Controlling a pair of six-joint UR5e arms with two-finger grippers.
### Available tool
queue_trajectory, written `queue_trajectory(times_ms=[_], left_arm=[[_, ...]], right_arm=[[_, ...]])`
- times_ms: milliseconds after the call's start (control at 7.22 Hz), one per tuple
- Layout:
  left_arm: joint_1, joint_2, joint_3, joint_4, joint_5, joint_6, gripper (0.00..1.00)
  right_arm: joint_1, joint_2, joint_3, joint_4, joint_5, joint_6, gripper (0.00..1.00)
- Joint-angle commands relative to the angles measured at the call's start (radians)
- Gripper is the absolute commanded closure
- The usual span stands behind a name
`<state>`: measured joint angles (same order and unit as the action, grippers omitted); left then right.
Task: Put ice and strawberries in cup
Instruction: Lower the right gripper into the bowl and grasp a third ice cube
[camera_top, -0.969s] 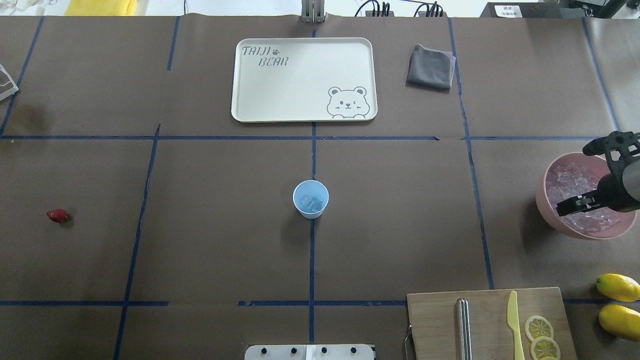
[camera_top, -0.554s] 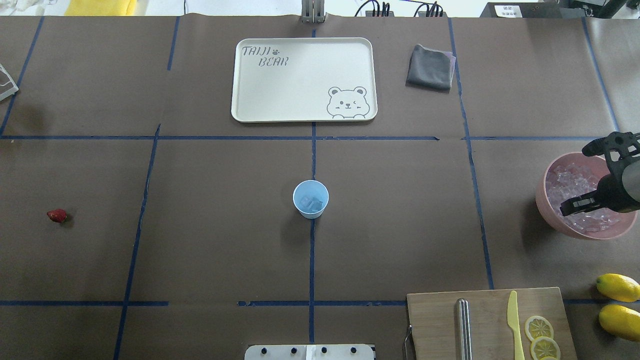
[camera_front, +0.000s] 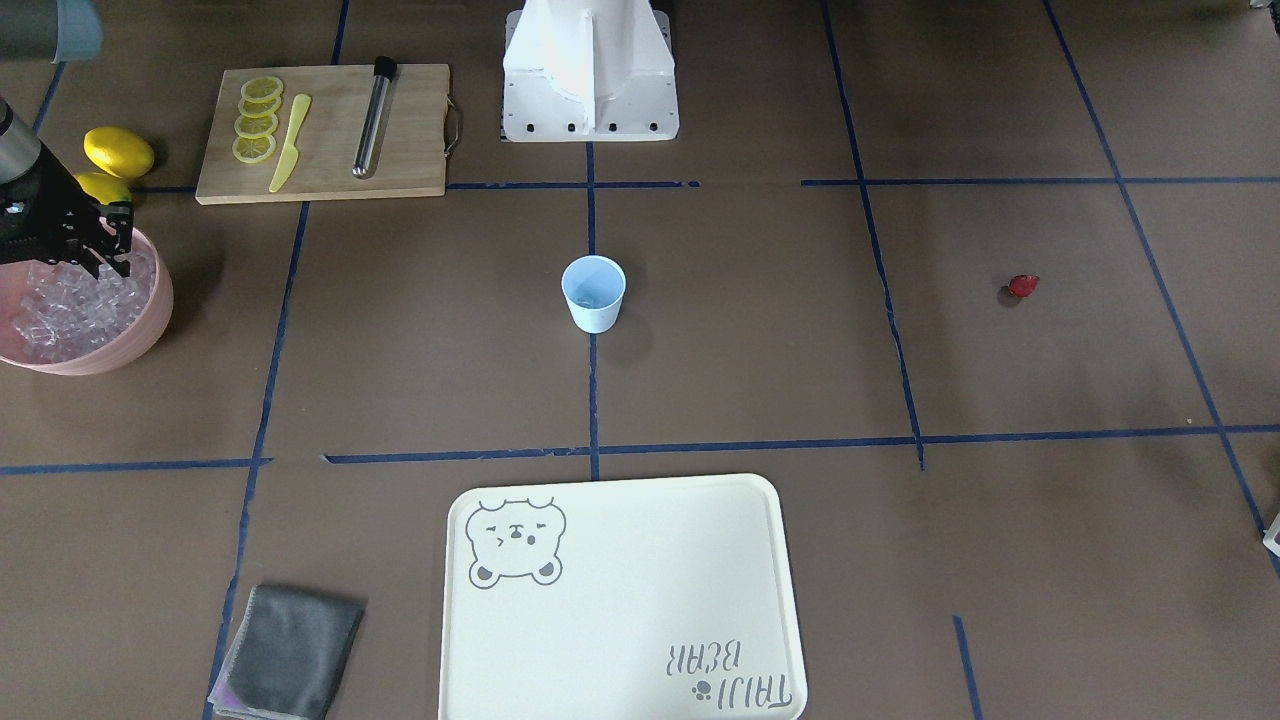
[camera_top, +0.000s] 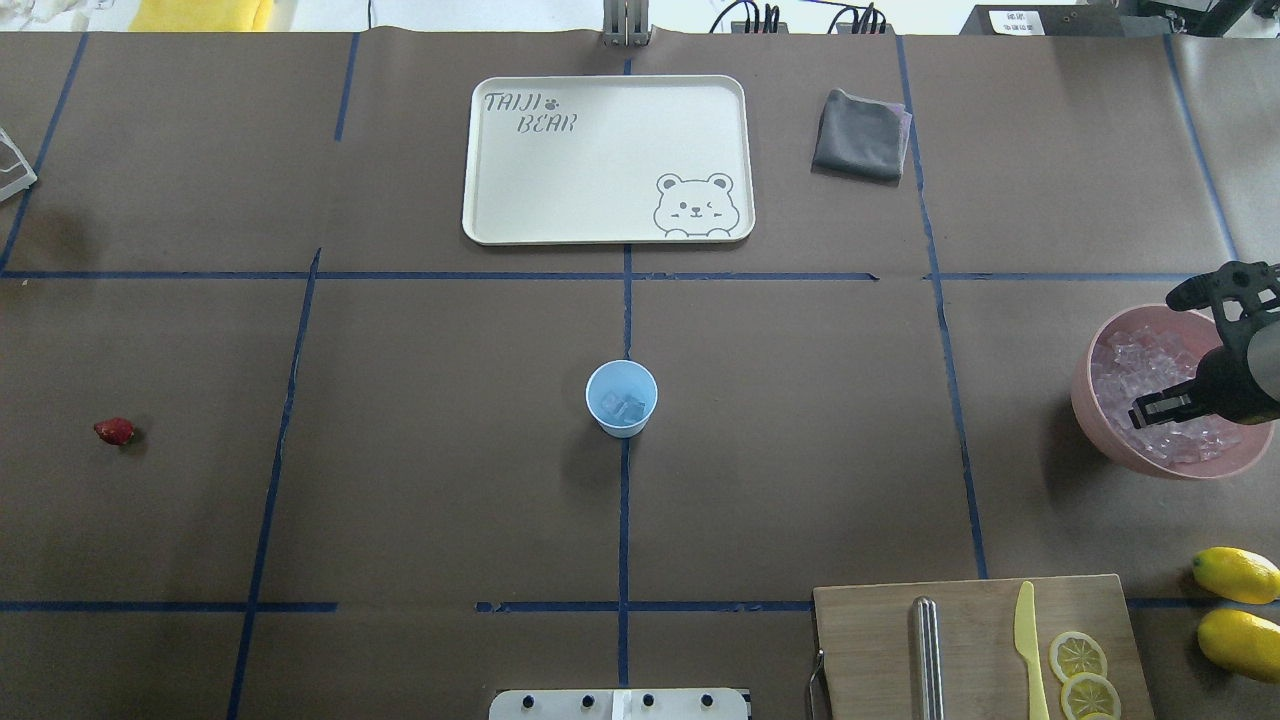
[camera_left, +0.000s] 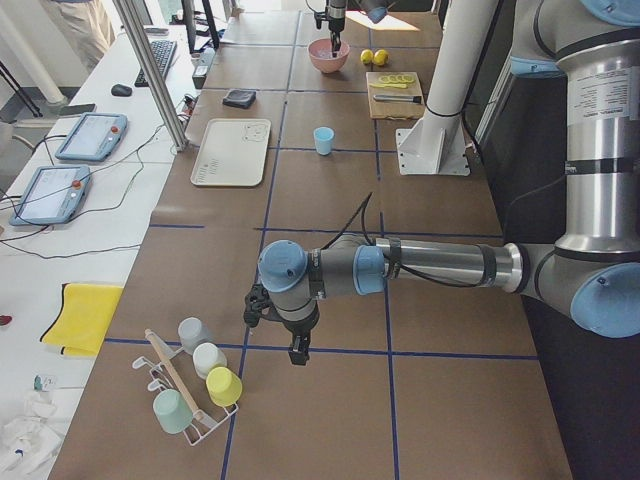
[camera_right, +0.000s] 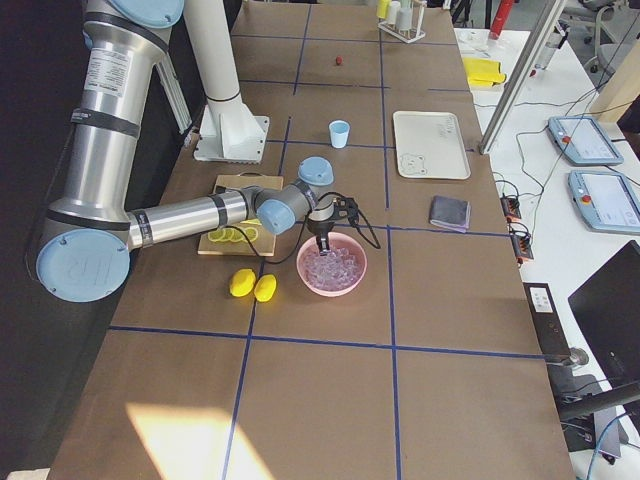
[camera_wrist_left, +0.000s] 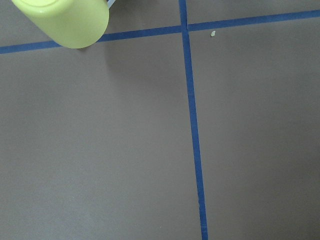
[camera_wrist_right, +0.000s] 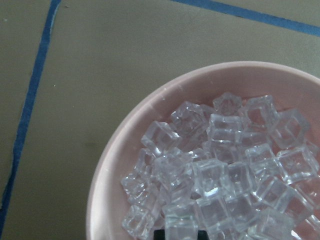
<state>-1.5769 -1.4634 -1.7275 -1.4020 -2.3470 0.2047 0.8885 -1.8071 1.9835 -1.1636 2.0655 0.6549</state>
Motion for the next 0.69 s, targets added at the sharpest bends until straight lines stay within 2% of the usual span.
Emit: queue_trajectory(times_ms=[0, 277, 415, 554], left_arm=[[0.000, 0.000, -0.001, 0.000, 0.000, -0.001, 0.00], [0.000, 0.000, -0.007, 0.005, 0.000, -0.001, 0.00], [0.000, 0.000, -0.007, 0.006, 0.000, 0.001, 0.00], [0.000, 0.000, -0.007, 0.006, 0.000, -0.001, 0.00]], right_arm=[[0.055, -0.008, 0.073, -0.010, 0.001, -0.001, 0.97], [0.096, 0.005, 0.132, -0.016, 0.002, -0.003, 1.00], [0.092, 0.017, 0.127, -0.046, 0.025, -0.001, 1.00], [0.102, 0.075, 0.130, -0.120, 0.118, 0.003, 1.00]])
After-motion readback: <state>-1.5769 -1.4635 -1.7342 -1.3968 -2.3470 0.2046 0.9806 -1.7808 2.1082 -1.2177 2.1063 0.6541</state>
